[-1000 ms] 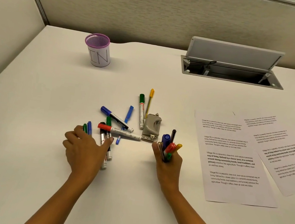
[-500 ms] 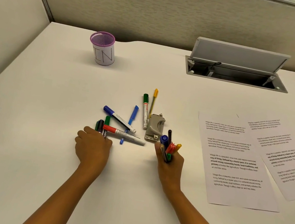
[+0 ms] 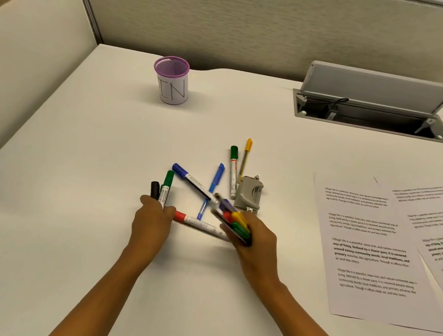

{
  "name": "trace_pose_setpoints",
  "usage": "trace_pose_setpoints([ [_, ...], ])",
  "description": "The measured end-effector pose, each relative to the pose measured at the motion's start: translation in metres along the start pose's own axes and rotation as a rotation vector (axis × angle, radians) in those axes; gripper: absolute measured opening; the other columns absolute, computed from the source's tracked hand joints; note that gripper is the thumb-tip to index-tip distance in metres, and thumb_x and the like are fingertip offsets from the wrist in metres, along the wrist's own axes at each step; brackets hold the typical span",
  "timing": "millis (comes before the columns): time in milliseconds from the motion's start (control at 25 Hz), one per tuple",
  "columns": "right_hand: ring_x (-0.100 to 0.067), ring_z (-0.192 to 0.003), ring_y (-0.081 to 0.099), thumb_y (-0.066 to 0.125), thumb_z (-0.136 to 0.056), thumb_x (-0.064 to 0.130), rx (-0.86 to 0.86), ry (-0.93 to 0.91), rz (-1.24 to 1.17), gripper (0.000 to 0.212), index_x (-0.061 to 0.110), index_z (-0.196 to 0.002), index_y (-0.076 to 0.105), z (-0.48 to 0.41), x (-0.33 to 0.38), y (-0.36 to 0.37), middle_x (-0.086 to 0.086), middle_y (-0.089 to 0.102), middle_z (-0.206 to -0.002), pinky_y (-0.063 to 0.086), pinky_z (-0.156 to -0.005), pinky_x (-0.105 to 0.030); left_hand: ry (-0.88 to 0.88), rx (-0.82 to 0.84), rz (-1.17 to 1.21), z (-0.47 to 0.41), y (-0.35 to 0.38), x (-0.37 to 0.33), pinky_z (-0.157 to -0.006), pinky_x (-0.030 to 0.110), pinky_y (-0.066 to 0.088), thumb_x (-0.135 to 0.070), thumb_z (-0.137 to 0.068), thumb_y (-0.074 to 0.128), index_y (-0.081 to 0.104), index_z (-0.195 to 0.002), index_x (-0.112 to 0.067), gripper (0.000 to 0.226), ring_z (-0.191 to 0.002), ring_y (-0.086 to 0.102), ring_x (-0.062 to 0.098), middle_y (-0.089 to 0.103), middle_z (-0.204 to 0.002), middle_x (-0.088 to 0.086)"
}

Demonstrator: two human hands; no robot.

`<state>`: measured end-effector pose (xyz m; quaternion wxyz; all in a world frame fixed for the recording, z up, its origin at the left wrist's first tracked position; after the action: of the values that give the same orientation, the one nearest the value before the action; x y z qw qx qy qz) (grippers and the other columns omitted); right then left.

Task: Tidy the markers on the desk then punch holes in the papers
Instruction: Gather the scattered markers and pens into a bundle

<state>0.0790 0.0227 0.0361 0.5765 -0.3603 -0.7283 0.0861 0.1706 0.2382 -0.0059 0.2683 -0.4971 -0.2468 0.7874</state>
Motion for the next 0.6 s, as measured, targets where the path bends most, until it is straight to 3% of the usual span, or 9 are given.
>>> trace_pose_setpoints([
  [80,-0.015,-0.075,0.063,0.072,-0.078,0.041,0.132,-0.121,0.166,0.032,0.021,-0.101,0.064,-0.004,0.017,0.021,0.002,0.068,-0.091,0.051,-0.059,-0.028,-0.019,0.034,0.108,-0.001,0.002,0.007,-0.06,0.032,0.045,-0.016,-0.097,0.043,0.034,-0.097,-0.005,0.015,-0.071,0.053,0.032,0.055,-0.091,0.019],
  [160,-0.021,-0.073,0.064,0.069,-0.077,0.049,0.248,-0.241,0.325,0.04,0.019,-0.104,0.065,-0.003,0.032,0.044,-0.002,0.067,-0.093,0.05,-0.054,-0.029,-0.045,0.051,0.252,0.0,0.003,0.012,-0.052,0.025,0.044,-0.017,-0.098,0.04,0.038,-0.092,-0.007,0.011,-0.063,0.049,0.024,0.054,-0.082,0.012],
  [240,-0.024,-0.076,0.064,0.069,-0.08,0.045,0.335,-0.261,0.393,0.04,0.019,-0.11,0.064,-0.003,0.035,0.056,-0.004,0.066,-0.101,0.052,-0.058,-0.031,-0.014,0.061,0.266,0.0,0.0,0.01,-0.053,0.027,0.043,-0.019,-0.098,0.042,0.039,-0.098,-0.006,0.014,-0.062,0.049,0.021,0.054,-0.081,0.012],
  [440,-0.025,-0.095,0.059,0.066,-0.083,0.037,0.446,-0.169,0.456,0.039,0.018,-0.116,0.057,-0.007,0.024,0.063,-0.004,0.062,-0.112,0.047,-0.07,-0.034,-0.047,0.045,0.307,-0.002,-0.003,0.016,-0.05,0.024,0.035,-0.015,-0.098,0.042,0.04,-0.108,-0.008,0.012,-0.062,0.047,0.013,0.049,-0.075,0.003],
  [600,-0.024,-0.085,0.059,0.063,-0.082,0.035,0.473,0.076,0.36,0.038,0.018,-0.111,0.047,-0.011,0.011,0.056,-0.002,0.061,-0.1,0.05,-0.07,-0.037,-0.021,0.076,0.503,0.006,0.006,0.008,-0.053,0.025,0.041,-0.032,-0.098,0.046,0.046,-0.101,-0.008,0.024,-0.057,0.047,0.013,0.048,-0.067,0.002],
])
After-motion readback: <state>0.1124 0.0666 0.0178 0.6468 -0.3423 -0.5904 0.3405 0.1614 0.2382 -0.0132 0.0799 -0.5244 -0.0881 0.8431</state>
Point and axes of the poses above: each hand's wrist, its own z-axis away from the middle knuckle, its own y-axis out of the palm, x = y × z, the point moved 10 cm from there along -z, towards the middle knuckle
